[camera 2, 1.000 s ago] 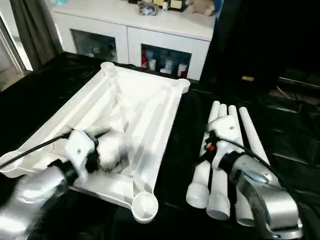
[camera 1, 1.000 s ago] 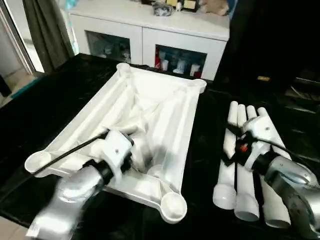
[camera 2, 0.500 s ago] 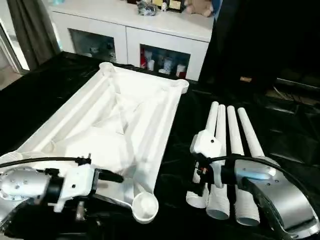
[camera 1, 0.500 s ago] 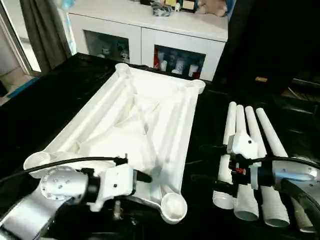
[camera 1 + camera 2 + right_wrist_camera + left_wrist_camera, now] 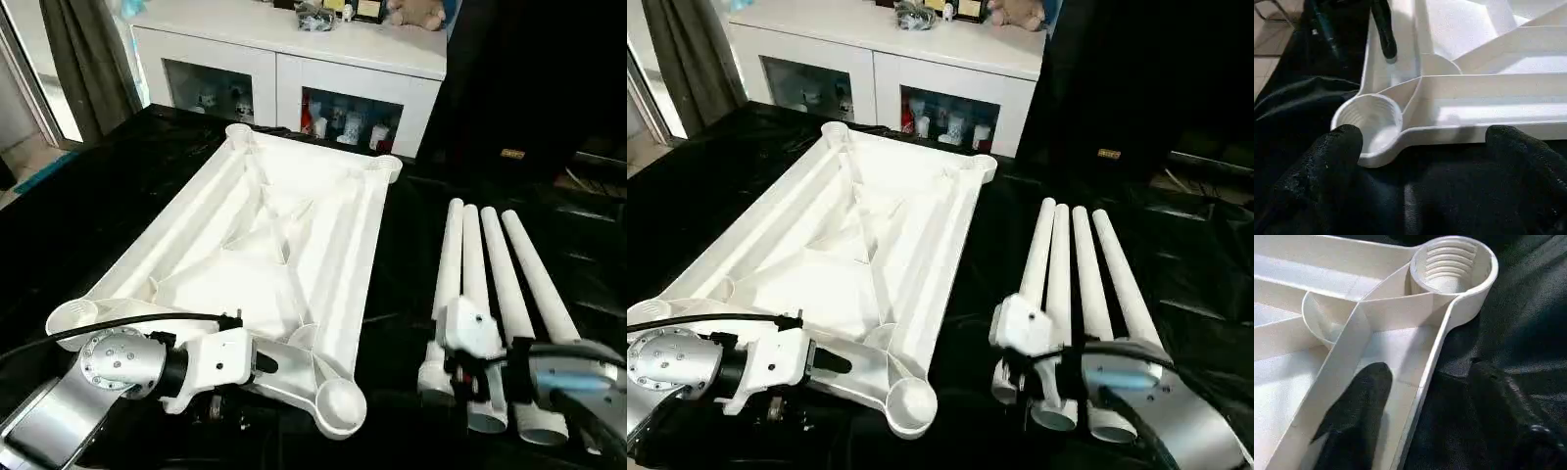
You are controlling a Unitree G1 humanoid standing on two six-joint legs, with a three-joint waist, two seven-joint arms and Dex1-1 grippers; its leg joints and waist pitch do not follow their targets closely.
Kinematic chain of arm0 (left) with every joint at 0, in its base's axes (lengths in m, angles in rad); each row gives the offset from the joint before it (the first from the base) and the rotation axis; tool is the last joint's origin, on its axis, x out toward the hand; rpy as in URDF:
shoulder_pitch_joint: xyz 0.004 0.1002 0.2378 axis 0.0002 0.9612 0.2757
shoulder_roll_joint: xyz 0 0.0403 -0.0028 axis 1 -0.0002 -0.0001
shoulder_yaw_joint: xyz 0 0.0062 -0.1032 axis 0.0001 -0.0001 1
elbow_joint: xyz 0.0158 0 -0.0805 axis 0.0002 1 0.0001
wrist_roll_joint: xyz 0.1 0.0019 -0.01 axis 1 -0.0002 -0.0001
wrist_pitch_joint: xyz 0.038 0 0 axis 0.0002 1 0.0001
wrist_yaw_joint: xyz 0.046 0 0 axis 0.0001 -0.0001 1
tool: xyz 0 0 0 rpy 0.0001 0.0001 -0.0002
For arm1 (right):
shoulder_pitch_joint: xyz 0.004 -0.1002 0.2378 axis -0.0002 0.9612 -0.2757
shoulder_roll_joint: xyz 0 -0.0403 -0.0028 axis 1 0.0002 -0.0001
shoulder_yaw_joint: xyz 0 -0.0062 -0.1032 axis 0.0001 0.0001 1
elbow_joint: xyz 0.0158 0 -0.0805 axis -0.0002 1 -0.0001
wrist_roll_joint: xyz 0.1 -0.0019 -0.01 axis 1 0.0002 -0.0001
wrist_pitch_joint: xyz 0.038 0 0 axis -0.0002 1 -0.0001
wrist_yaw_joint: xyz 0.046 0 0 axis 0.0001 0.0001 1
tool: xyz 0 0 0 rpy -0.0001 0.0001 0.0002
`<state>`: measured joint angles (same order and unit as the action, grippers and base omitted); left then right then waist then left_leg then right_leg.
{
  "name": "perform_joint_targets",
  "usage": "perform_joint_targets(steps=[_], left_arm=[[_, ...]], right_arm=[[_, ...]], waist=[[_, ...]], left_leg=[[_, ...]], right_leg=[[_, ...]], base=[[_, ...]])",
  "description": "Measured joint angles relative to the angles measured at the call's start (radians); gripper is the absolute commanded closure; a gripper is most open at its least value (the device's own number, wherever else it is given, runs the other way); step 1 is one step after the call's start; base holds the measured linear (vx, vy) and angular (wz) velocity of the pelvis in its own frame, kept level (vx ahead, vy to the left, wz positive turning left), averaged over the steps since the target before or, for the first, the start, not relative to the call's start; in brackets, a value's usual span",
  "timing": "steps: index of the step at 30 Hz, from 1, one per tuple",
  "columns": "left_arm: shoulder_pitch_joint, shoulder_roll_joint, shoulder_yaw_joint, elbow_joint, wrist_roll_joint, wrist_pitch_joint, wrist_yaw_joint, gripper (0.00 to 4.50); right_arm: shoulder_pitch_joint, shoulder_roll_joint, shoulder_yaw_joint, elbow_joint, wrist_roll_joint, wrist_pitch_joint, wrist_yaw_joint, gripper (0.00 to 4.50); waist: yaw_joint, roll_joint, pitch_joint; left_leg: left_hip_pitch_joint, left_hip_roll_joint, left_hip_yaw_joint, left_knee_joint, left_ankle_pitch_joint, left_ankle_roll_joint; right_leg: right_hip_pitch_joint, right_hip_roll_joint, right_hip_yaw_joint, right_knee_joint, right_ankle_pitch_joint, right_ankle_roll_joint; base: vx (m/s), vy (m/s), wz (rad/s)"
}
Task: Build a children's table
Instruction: Move table base
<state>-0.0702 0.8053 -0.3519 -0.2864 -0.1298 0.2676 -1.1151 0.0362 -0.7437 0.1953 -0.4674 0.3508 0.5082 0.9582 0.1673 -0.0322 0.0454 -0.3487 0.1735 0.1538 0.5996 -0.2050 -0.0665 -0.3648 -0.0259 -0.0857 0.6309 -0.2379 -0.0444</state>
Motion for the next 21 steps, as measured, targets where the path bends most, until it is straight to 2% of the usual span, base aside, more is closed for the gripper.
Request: perform_joint_targets(steps=[1,5,7,9,13,16,21], left_arm=[[-0.004,0.000,0.000,0.003,0.000,0.000,-0.003,2.14],[-0.010,-0.001,0.000,0.009,0.000,0.001,-0.013,2.49],[-0.011,-0.001,0.000,0.012,0.000,0.003,-0.014,2.49],[-0.013,-0.001,0.000,0.023,0.003,0.012,-0.014,2.78],[-0.015,-0.001,0.000,0.025,0.009,0.024,-0.010,2.98],[-0.018,-0.002,-0.002,0.026,0.018,0.032,-0.005,3.35],[-0.032,-0.004,-0.015,0.027,0.038,0.039,-0.003,3.70]], right_arm=[[0.000,-0.009,0.000,0.000,0.001,-0.001,0.011,0.01],[0.000,-0.018,0.001,0.000,0.003,-0.010,0.039,0.01],[0.000,-0.028,0.002,0.000,0.002,-0.015,0.053,0.01],[-0.001,-0.040,0.002,0.000,-0.001,-0.020,0.055,0.01],[-0.001,-0.051,0.002,0.000,-0.004,-0.031,0.059,0.01],[0.000,-0.052,0.002,0.000,-0.004,-0.032,0.065,0.01],[0.002,-0.053,0.002,0.000,-0.009,-0.038,0.072,0.01]], waist=[[0.000,0.000,0.000],[0.001,0.000,0.000],[0.001,0.000,-0.001],[0.000,0.000,-0.001],[0.000,0.000,-0.001],[0.000,0.001,-0.001],[0.000,0.003,-0.002]], left_leg=[[0.000,0.000,0.000,0.000,0.000,0.000],[0.000,0.000,0.000,0.000,0.000,0.000],[0.000,0.000,0.000,0.000,0.000,0.000],[0.000,0.000,0.000,0.000,0.000,0.000],[0.000,0.000,0.000,0.000,0.000,0.000],[0.000,0.000,0.000,0.000,0.000,0.000],[0.000,0.000,0.000,0.000,0.000,0.000]], right_leg=[[0.000,0.000,0.000,0.000,0.000,0.000],[0.001,0.000,0.000,0.000,0.000,0.000],[0.001,0.000,0.000,0.000,0.000,0.000],[0.001,0.000,0.000,0.000,0.000,0.000],[0.001,0.000,0.000,0.000,0.000,0.000],[0.001,0.000,0.000,0.000,0.000,0.000],[0.001,0.000,0.000,0.000,0.000,0.000]], base=[[0.000,0.000,0.00],[0.000,0.000,0.00],[0.000,0.000,0.00],[0.000,0.000,0.00],[0.000,0.000,0.00],[0.000,0.000,0.00],[0.000,0.000,0.00]])
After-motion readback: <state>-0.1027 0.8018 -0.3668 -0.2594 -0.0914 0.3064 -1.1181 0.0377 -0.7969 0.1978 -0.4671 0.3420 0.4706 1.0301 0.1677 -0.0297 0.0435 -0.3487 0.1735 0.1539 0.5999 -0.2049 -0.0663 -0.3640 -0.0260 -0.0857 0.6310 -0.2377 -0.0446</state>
